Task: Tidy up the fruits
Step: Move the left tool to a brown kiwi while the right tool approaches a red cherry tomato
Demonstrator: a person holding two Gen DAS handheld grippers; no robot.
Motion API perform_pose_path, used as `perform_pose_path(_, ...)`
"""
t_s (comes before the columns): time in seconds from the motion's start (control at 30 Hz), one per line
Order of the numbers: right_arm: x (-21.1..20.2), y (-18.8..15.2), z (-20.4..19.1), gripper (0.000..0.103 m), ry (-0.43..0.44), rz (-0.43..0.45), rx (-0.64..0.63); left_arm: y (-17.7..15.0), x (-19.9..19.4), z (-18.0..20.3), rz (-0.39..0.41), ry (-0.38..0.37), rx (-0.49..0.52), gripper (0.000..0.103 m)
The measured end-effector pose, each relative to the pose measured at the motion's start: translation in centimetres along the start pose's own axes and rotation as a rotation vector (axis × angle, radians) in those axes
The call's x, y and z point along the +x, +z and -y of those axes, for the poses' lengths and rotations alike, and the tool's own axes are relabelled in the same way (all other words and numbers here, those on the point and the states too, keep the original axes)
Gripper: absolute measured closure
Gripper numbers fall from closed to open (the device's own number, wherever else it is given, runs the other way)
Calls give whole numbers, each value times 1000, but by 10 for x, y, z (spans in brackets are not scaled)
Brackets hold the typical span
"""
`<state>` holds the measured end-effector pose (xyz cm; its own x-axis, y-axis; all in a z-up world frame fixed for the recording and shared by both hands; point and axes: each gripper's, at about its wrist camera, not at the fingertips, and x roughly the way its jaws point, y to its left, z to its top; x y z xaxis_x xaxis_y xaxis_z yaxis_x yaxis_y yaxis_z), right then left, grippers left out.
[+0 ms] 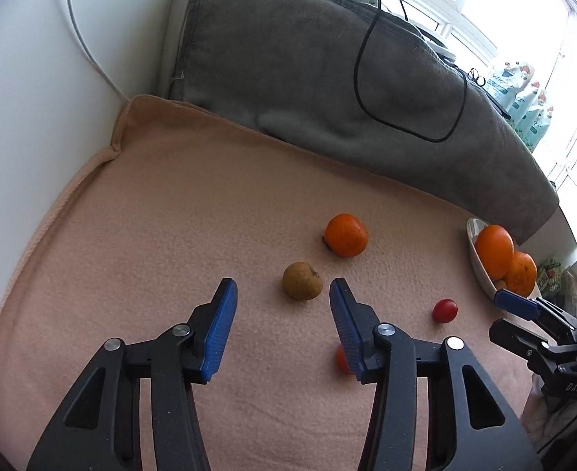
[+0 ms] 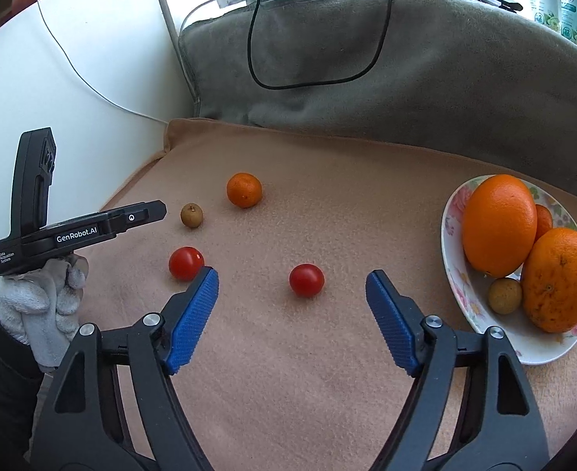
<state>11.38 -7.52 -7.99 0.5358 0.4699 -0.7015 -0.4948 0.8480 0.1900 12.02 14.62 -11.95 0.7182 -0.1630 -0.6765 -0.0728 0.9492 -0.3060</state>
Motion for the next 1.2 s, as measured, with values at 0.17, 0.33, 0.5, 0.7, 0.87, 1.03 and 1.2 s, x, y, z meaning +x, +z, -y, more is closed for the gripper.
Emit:
perform_pose_path(0.17,17,-2,2,38,9,-43,14,1,7,5,-13,1,24,59)
perform_pose_path(0.33,29,-3,7,50,17,-79,35,2,16,9,-24,-3,36,62)
perform_pose_path(0.5,36,-2,15,53,15,-87,68,1,23,11,-30,11,48,62)
perform_pose_path(0.7,41,-2,18,58,21,-93,81,3,29,13,-39,14,55,64)
perform_pose_path(0.87,44,-3,17,59,10,-98,71,2,37,15,-58,21,72,68)
perform_pose_path(1.03,48,-3,17,65,10,-103,72,2,38,13,-63,21,63,70)
perform_pose_path(1.2,50,-4,18,74,12,-102,79,1,41,13,-66,19,67,73)
